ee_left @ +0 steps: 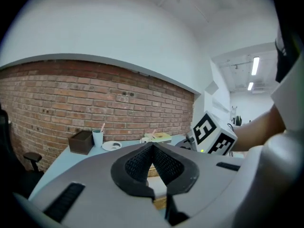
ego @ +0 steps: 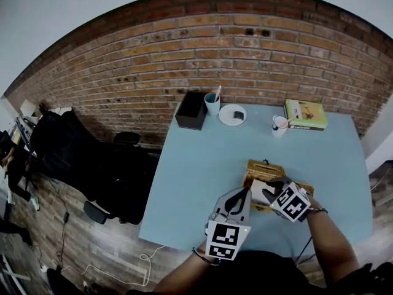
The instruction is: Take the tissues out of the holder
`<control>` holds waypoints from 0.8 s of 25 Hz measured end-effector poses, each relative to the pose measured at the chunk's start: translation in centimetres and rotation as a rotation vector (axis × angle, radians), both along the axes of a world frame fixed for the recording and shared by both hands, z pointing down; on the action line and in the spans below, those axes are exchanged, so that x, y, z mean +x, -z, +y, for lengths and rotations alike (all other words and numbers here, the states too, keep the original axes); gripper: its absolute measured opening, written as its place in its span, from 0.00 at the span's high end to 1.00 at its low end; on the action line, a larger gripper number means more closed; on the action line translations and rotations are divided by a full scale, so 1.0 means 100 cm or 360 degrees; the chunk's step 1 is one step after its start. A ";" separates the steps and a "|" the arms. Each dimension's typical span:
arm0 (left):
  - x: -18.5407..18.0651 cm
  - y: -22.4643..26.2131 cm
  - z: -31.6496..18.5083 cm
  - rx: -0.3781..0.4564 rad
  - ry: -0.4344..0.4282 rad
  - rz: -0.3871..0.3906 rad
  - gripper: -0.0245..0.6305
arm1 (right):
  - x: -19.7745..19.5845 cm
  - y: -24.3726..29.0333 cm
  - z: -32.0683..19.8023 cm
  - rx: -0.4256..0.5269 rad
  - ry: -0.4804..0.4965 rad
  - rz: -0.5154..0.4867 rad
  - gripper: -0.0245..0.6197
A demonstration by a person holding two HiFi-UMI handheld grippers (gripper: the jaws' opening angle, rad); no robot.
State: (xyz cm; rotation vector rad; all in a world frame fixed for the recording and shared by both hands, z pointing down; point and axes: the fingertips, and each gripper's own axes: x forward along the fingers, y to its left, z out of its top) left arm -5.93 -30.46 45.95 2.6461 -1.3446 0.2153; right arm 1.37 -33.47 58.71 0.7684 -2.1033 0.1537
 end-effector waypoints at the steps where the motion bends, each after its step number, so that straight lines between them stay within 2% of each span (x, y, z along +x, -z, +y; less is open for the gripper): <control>1: 0.002 0.001 0.001 0.0029 -0.0013 -0.0045 0.97 | 0.002 -0.007 -0.003 -0.0031 0.0008 0.0026 0.86; 4: 0.004 -0.005 0.003 0.0037 -0.0027 -0.0103 0.97 | 0.006 -0.025 -0.011 -0.0124 0.0017 0.0066 0.79; 7: 0.003 -0.013 0.003 0.0007 -0.0022 -0.0102 0.97 | 0.008 -0.039 -0.016 -0.0201 0.0037 0.0065 0.79; 10: -0.001 -0.015 0.001 -0.0014 0.0009 -0.0093 0.97 | 0.010 -0.052 -0.011 -0.0272 0.0106 0.0168 0.79; 13: -0.002 -0.014 0.000 -0.0052 0.0028 -0.0050 0.97 | 0.013 -0.061 -0.006 -0.0293 0.0173 0.0284 0.79; 18: -0.005 -0.019 0.003 -0.0070 0.0056 -0.0065 0.97 | 0.006 -0.065 -0.006 -0.0313 0.0182 0.0247 0.79; 20: -0.006 -0.019 0.005 -0.0066 0.0060 -0.0077 0.97 | 0.007 -0.067 -0.005 -0.0314 0.0195 0.0284 0.79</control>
